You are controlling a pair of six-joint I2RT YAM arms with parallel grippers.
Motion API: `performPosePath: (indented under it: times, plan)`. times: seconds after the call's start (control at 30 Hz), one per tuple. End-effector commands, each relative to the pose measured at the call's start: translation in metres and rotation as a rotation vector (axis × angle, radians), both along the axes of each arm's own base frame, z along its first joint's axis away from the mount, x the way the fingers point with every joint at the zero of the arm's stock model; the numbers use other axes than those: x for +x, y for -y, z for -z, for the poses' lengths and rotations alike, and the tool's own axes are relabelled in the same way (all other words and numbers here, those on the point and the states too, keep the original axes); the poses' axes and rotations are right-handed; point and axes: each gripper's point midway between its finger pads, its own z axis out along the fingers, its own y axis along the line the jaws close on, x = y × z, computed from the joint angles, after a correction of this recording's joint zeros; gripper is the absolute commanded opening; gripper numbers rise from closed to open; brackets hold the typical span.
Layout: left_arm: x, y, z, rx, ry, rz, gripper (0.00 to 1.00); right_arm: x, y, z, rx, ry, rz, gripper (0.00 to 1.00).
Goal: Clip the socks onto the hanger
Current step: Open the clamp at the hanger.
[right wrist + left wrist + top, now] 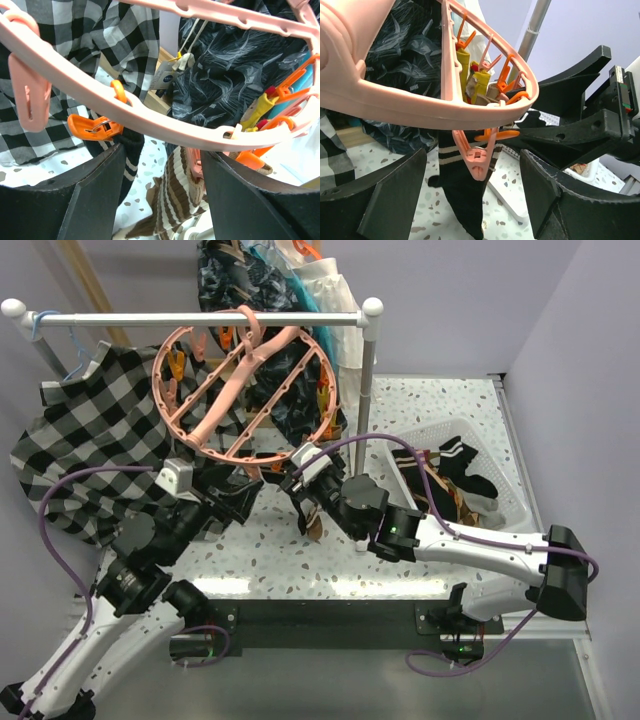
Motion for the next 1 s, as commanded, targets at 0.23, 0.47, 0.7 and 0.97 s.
performPosePath:
  times: [0.23,0.47,0.7,0.97]
  plan:
    - [0.006,0.009,-0.032,-0.100,0.108,0.023,0.76,-0.004,0.007,-0.034,0.100,0.021,-0.018,0.65]
    - [0.008,0.014,-0.034,-0.113,0.097,0.034,0.70,-0.005,0.005,-0.032,0.092,0.020,-0.024,0.65]
    - [0.008,0.015,-0.036,-0.139,0.100,0.042,0.52,-0.005,0.005,-0.030,0.083,0.019,-0.029,0.65]
    - [0.008,0.017,-0.034,-0.140,0.078,0.053,0.28,-0.005,0.008,-0.030,0.077,0.021,-0.019,0.65]
